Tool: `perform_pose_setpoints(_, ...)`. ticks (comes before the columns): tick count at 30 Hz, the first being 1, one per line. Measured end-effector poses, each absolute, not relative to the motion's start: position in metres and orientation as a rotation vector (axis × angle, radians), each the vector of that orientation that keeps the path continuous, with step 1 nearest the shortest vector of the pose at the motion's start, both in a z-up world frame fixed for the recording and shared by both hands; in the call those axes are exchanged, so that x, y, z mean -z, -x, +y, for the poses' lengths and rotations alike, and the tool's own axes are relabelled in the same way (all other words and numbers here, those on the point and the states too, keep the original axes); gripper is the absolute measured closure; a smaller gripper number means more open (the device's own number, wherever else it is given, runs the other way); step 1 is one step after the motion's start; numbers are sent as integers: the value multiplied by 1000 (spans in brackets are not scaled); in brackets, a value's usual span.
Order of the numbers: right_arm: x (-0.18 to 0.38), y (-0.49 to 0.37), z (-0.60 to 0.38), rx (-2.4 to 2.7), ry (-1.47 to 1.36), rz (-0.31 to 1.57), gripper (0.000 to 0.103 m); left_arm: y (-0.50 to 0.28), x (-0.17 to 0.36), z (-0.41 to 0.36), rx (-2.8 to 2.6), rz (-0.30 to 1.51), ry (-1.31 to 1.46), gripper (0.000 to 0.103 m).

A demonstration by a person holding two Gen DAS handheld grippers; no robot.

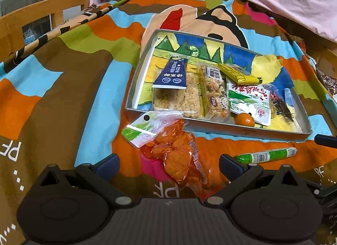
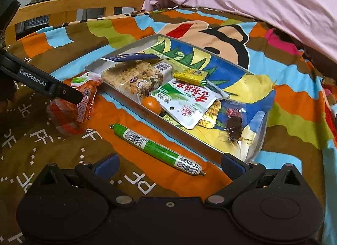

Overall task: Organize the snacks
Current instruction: 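Grasp the orange spicy snack bag with the left gripper while the right gripper grasps the green sausage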

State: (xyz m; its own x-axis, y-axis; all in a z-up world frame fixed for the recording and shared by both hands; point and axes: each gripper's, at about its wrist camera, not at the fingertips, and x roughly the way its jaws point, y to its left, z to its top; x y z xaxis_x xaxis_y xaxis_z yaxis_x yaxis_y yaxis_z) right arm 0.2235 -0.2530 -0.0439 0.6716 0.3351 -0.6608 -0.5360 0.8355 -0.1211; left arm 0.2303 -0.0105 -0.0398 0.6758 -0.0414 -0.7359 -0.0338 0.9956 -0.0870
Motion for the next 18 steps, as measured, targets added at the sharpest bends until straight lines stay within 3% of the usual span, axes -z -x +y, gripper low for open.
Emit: perform_pose_setpoints(18,64,-255,-242,-540,299,749,1,-264,58,-19,18,882,83,0)
